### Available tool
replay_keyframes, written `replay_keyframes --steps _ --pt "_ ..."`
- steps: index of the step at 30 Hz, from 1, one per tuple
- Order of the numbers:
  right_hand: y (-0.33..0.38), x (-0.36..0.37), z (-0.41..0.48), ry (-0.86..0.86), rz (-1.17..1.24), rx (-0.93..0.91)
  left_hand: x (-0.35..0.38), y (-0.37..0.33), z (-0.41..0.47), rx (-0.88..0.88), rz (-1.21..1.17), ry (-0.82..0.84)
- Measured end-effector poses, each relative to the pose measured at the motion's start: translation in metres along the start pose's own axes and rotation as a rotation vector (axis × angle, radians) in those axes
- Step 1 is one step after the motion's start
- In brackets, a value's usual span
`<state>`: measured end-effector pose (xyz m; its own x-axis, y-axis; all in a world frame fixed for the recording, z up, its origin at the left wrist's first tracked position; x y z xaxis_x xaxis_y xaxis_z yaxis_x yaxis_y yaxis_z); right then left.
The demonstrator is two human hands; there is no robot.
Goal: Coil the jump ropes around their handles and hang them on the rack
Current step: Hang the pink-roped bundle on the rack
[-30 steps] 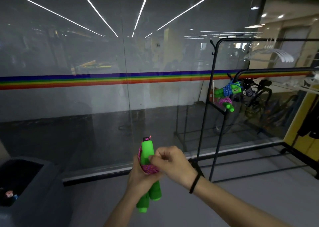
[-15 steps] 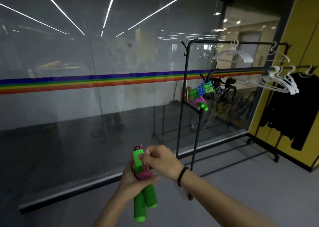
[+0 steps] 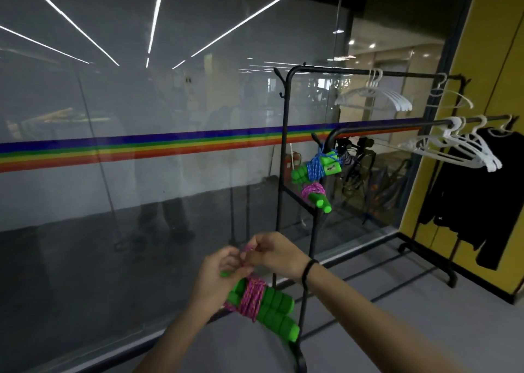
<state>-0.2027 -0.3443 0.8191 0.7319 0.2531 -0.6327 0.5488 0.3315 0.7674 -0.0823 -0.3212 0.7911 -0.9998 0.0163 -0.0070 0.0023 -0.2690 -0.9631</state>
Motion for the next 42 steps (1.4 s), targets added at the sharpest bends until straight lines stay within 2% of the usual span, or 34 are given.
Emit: replay_keyframes --steps 8,13,15,18,22,25,33,37,42 --pt "-0.046 -0.093 0.115 0.014 -0.020 0.002 0.030 0.009 0.160 0.044 0.051 -0.022" --pt "-0.070 -0.127 0.192 -0.095 -0.149 0.012 0.033 0.021 0.245 0.036 0.012 -0.006" --pt "-0.079 -0.133 0.223 -0.173 -0.130 0.034 0.030 0.029 0.280 0.041 -0.010 -0.008" --pt "-0.086 -0.130 0.269 -0.380 0.070 0.074 0.028 0.037 0.338 0.098 0.041 0.020" --pt "-0.082 -0.137 0.348 -0.731 0.089 0.084 0.018 0.031 0.438 0.299 0.132 0.086" --pt "-0.067 -0.172 0.408 -0.947 0.086 0.063 0.008 0.017 0.521 0.347 0.126 0.119" --pt "-0.061 -0.303 0.513 -1.186 -0.162 0.166 0.039 -0.050 0.684 0.511 0.099 0.256" --pt "-0.052 -0.349 0.524 -1.294 -0.347 0.224 0.070 -0.072 0.724 0.525 0.061 0.293" --pt "-0.058 -0.370 0.515 -1.420 -0.455 0.234 0.101 -0.072 0.741 0.517 -0.025 0.399"
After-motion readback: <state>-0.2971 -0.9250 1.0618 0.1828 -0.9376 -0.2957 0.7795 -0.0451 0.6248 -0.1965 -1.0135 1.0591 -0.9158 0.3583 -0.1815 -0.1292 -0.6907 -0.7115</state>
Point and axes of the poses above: each hand's wrist, its own z-axis towards the middle knuckle, its own x-axis out of the palm, y = z × x, the point moved 5 cm from there along z, towards the middle knuckle, and after that the axes turned 15 degrees about -z, right-handed, at the moved point
